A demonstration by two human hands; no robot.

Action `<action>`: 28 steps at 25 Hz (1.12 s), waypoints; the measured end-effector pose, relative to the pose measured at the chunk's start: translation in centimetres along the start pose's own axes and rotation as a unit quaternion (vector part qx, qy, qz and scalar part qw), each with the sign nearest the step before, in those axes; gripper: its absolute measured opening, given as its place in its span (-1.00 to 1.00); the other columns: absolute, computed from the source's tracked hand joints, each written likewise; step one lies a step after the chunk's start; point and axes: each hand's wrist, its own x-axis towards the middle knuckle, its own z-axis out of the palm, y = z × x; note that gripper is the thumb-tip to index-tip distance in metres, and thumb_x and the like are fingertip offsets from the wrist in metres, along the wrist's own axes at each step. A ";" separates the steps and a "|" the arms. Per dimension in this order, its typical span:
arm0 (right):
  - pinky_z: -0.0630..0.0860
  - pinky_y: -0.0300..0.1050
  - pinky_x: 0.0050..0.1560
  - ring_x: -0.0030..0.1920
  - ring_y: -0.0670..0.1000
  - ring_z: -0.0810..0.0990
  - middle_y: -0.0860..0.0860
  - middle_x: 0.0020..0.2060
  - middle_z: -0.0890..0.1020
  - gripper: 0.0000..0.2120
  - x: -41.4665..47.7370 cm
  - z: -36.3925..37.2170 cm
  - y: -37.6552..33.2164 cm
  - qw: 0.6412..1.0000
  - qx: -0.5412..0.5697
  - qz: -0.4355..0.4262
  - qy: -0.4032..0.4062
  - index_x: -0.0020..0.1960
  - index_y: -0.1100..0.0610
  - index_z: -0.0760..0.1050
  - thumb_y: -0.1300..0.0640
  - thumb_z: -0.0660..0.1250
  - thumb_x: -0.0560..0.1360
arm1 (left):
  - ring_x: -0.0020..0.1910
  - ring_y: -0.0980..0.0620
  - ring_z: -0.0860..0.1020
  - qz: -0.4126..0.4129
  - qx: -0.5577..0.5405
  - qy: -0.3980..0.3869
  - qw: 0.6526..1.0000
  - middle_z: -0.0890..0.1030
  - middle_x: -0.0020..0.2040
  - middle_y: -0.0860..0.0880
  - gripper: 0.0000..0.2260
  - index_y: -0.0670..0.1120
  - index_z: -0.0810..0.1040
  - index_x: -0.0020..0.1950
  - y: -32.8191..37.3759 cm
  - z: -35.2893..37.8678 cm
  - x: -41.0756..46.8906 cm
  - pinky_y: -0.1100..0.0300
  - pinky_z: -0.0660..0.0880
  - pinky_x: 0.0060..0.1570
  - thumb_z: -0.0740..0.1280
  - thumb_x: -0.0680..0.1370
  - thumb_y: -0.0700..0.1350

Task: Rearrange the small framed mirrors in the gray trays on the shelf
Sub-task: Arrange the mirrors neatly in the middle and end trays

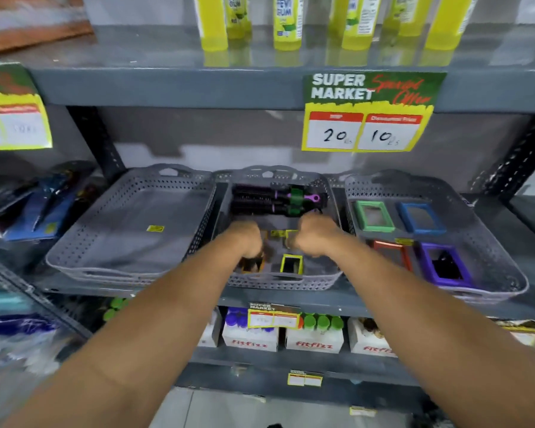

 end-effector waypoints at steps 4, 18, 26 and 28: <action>0.52 -0.04 -0.09 -0.14 0.13 0.57 0.12 -0.09 0.60 -0.56 1.8 2.2 -1.2 0.991 -0.098 0.051 -0.073 0.08 0.19 0.53 -0.19 0.23 0.54 | 0.03 -0.12 0.61 0.003 -0.040 -0.040 0.998 0.62 0.12 -0.17 -0.66 -0.21 0.53 0.18 0.3 0.8 0.2 0.13 0.52 -0.09 0.37 0.51 -0.03; 0.58 -0.09 -0.11 -0.09 0.11 0.59 0.13 -0.02 0.54 -0.55 3.4 4.6 -1.6 0.987 -0.064 0.124 -0.075 0.23 0.24 0.45 -0.02 0.39 0.46 | -0.17 -0.09 0.60 -0.024 -0.091 -0.032 0.995 0.59 -0.13 -0.11 -0.74 -0.16 0.56 0.02 -0.5 2.3 1.5 0.13 0.56 -0.18 0.42 0.42 -0.05; 0.44 -0.13 -0.34 -0.33 0.02 0.49 0.07 -0.23 0.51 -0.69 3.9 4.6 -2.0 0.984 -0.096 0.128 -0.073 0.02 0.20 0.48 0.01 0.42 0.43 | -0.14 -0.13 0.57 -0.056 -0.091 -0.024 0.994 0.59 -0.03 -0.16 -0.73 -0.23 0.53 0.12 -0.1 2.6 1.9 0.06 0.57 -0.15 0.38 0.46 -0.15; 0.41 -0.15 -0.41 -0.33 0.02 0.49 0.07 -0.23 0.51 -0.71 4.0 4.7 -2.1 0.985 -0.097 0.125 -0.073 0.02 0.19 0.47 0.02 0.42 0.43 | -0.04 -0.15 0.60 -0.064 -0.097 -0.019 0.993 0.60 0.06 -0.17 -0.71 -0.24 0.53 0.16 -0.1 2.6 2.1 0.03 0.57 -0.13 0.39 0.47 -0.17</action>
